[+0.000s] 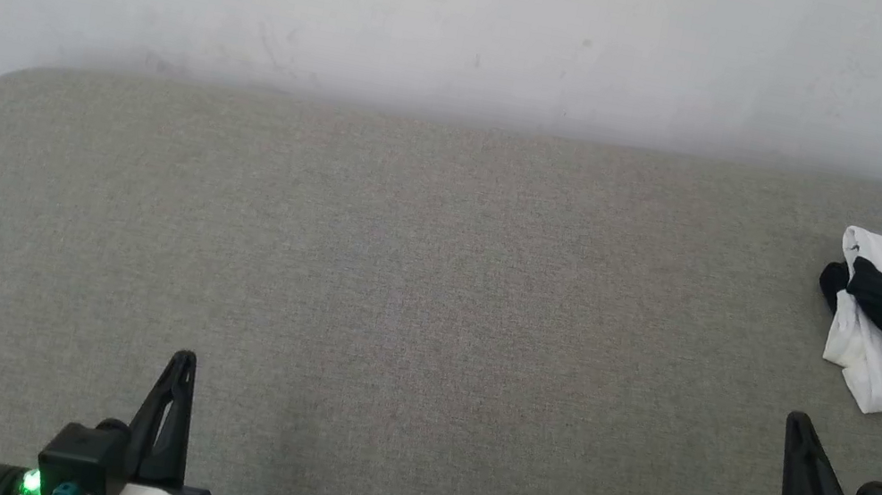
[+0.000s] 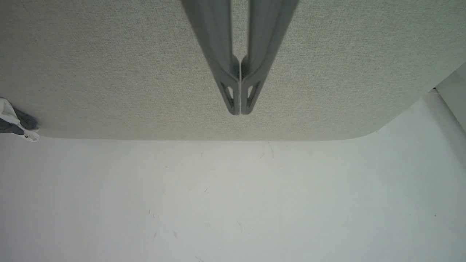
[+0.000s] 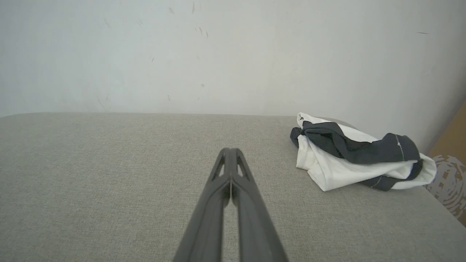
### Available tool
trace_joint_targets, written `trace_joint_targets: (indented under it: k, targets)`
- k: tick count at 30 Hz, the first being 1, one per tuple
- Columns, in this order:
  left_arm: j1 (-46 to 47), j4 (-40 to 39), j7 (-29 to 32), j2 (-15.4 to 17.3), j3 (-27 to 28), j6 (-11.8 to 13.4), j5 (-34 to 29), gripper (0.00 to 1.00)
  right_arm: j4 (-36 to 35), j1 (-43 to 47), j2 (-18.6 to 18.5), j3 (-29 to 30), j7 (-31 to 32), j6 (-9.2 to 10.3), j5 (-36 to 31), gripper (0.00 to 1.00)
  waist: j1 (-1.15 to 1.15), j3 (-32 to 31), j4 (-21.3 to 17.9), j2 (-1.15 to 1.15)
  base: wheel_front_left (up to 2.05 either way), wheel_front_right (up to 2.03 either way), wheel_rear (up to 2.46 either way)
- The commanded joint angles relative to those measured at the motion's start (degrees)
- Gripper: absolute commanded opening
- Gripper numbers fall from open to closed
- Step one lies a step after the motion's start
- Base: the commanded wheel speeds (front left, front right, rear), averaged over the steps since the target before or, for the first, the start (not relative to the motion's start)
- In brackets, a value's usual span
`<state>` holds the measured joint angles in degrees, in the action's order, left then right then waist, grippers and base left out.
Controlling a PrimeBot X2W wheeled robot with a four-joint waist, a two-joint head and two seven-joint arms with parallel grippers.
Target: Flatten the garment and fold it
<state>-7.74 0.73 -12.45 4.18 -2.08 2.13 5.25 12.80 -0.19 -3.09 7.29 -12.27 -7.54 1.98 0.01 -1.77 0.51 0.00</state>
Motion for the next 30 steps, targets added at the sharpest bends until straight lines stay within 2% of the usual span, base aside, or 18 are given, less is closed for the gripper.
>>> trace_joint_targets:
  k: [1,30]
  targets:
    - [1.3,-0.1,0.4,-0.2,0.3,-0.2,-0.7,0.00,-0.5,0.0,0.0,-0.2,0.2,0.01,-0.3,0.00,0.00,0.0,0.0,0.00,0.00,0.00,0.00]
    - [3.1,-0.3,3.8,-0.5,0.8,-0.8,-2.0,0.00,-4.0,0.1,0.1,-2.2,3.6,0.02,-0.8,0.00,0.00,0.5,-0.1,0.00,0.00,0.00,0.00]
